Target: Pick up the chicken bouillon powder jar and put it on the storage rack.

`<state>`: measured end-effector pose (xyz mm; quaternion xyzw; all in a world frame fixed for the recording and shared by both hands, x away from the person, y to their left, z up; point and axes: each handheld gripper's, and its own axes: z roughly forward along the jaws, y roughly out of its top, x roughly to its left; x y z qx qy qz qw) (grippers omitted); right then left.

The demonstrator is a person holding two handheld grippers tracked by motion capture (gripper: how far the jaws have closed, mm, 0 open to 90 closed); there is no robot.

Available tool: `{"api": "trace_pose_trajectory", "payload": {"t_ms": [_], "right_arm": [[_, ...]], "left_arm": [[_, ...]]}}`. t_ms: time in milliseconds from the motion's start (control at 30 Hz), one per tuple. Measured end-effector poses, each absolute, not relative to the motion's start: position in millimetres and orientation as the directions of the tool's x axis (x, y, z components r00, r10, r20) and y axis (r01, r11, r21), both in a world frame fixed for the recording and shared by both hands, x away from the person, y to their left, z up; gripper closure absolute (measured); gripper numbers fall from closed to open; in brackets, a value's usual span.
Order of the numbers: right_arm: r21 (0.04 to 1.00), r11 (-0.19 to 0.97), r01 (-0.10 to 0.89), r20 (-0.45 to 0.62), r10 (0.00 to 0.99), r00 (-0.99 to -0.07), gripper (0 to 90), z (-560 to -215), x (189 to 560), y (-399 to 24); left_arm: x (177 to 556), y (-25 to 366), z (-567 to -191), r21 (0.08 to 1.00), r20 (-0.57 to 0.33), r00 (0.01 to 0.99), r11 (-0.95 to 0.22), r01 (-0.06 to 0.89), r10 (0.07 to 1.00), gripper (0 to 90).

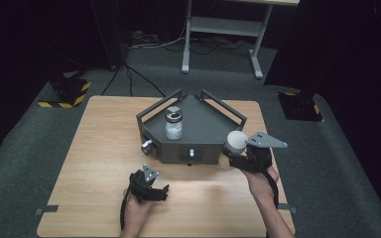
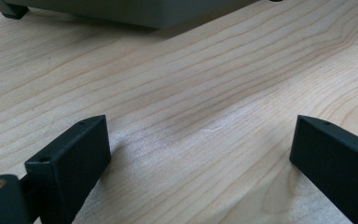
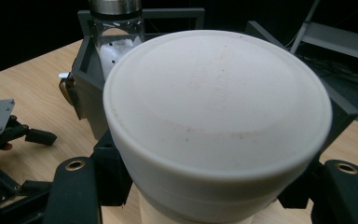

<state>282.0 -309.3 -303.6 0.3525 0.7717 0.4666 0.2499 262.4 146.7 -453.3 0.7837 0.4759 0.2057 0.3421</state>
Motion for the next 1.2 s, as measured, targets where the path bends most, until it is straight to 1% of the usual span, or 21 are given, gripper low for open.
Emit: {"api": "trace_pose_trajectory", "payload": {"t_ms": [267, 533, 967, 1200], "right_arm": [[0.899, 0.314, 0.304, -0.05, 0.764, -0.643, 35.6, -288.3, 303.4, -297.7], [0.896, 0.32, 0.309, -0.056, 0.771, -0.634, 35.6, -272.3, 326.4, -281.9], [0.896, 0.311, 0.316, -0.062, 0.794, -0.605, 35.6, -270.5, 355.3, -256.2], [0.89, 0.308, 0.337, -0.057, 0.807, -0.587, 35.6, -279.4, 368.3, -244.7]], "left_arm": [[262.4, 146.7, -453.3, 0.732, -0.003, 0.462, -0.313, 0.605, 0.887, 5.0], [262.4, 146.7, -453.2, 0.732, -0.003, 0.463, -0.313, 0.605, 0.887, 5.0], [262.2, 146.7, -453.5, 0.733, -0.004, 0.461, -0.311, 0.605, 0.887, 5.0], [262.0, 146.6, -453.5, 0.733, -0.004, 0.461, -0.311, 0.605, 0.887, 5.1]]}}
